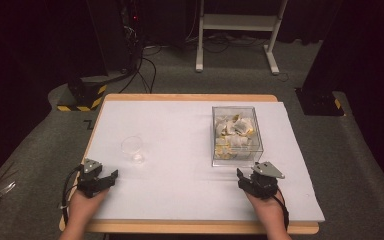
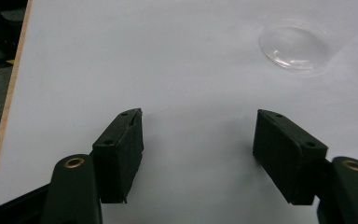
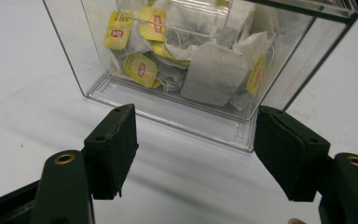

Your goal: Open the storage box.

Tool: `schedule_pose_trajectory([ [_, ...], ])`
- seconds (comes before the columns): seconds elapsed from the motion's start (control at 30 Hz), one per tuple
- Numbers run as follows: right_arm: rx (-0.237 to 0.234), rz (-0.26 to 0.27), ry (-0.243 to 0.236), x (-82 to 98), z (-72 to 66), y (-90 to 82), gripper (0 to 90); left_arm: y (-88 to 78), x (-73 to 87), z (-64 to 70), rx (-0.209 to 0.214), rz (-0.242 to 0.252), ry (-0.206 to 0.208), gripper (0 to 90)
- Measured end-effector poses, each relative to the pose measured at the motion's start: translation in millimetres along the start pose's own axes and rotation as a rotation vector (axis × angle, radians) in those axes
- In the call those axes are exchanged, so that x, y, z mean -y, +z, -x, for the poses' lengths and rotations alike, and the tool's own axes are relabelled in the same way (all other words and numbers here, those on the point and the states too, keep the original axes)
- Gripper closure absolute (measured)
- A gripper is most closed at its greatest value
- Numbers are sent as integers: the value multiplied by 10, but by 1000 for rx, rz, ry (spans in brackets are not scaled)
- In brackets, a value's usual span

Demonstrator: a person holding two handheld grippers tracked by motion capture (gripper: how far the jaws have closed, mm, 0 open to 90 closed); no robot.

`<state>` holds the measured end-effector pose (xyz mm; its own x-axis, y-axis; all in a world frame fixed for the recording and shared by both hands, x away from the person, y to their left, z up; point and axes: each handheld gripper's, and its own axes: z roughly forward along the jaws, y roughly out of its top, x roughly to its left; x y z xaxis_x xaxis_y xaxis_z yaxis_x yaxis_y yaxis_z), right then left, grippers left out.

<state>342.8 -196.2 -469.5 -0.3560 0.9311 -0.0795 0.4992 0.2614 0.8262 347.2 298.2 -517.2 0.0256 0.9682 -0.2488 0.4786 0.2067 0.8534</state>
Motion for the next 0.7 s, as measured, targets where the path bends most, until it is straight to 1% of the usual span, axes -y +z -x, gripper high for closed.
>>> schedule_pose_trajectory([
  [0.07,-5,-2,7,-29,-23,18,300,1,1,2,0,1,-2,332],
  [0.13,-3,1,5,-53,-50,33,295,2,2,5,-1,3,-6,332],
  [0.17,-2,5,2,-72,-89,42,295,1,2,5,-1,3,-5,332],
  [0.3,3,4,-5,-88,-134,57,292,1,2,5,-1,3,-5,331],
  [0.43,3,8,11,-118,-179,76,285,1,2,5,-1,2,-4,330],
  [0.63,11,20,21,-158,-204,89,274,1,2,6,-1,2,-3,329],
  [0.7,11,21,35,-176,-216,102,268,2,2,7,0,3,-5,328],
])
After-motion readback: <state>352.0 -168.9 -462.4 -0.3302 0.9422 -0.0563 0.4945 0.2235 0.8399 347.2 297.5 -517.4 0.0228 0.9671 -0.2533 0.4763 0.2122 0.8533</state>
